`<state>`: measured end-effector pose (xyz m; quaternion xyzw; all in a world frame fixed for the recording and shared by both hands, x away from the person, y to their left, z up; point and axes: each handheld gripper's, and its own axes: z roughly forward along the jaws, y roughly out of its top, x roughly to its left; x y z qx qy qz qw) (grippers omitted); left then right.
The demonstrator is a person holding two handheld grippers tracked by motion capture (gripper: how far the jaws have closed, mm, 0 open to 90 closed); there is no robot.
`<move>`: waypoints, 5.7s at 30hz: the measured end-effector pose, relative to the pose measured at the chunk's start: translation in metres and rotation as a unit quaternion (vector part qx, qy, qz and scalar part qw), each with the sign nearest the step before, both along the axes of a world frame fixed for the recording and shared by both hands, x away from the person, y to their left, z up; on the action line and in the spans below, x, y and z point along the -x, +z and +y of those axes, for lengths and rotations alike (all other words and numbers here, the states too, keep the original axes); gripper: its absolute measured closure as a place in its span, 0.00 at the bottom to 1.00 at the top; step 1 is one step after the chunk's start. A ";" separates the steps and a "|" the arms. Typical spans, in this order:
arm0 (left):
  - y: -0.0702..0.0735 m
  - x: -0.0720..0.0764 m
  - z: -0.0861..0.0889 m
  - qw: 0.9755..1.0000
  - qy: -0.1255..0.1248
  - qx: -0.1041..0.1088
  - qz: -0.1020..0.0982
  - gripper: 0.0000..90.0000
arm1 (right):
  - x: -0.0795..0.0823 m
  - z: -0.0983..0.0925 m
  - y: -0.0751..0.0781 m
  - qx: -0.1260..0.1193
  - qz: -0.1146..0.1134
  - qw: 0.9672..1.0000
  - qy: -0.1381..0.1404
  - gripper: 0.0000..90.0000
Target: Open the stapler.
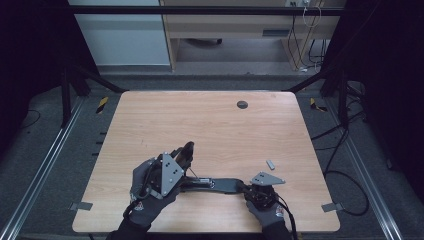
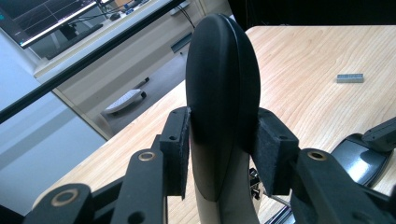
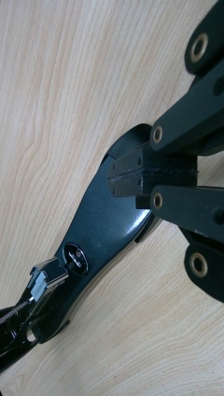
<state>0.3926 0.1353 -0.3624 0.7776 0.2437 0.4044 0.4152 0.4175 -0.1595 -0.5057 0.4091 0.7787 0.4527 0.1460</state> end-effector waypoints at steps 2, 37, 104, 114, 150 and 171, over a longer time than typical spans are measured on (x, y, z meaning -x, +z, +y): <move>0.000 0.000 0.003 1.000 0.000 0.006 0.000 0.66 | 0.000 0.000 0.000 -0.001 0.000 1.000 0.000 1.00; -0.006 0.001 0.060 0.992 0.022 0.122 0.018 0.66 | 0.000 0.000 0.000 -0.004 0.002 1.000 0.002 1.00; -0.041 0.004 0.139 0.969 0.092 0.223 0.051 0.58 | 0.000 0.000 0.000 -0.004 0.003 1.000 0.002 1.00; -0.042 0.003 0.139 0.971 0.094 0.216 0.047 0.57 | 0.000 0.000 0.000 -0.004 0.003 1.000 0.003 1.00; -0.081 0.011 0.151 0.974 0.131 0.157 0.098 0.35 | 0.000 -0.001 0.009 -0.002 -0.012 1.000 -0.004 0.99; -0.115 -0.001 0.149 0.972 0.156 0.117 0.127 0.60 | -0.019 -0.063 0.039 0.042 -0.014 0.994 -0.098 0.86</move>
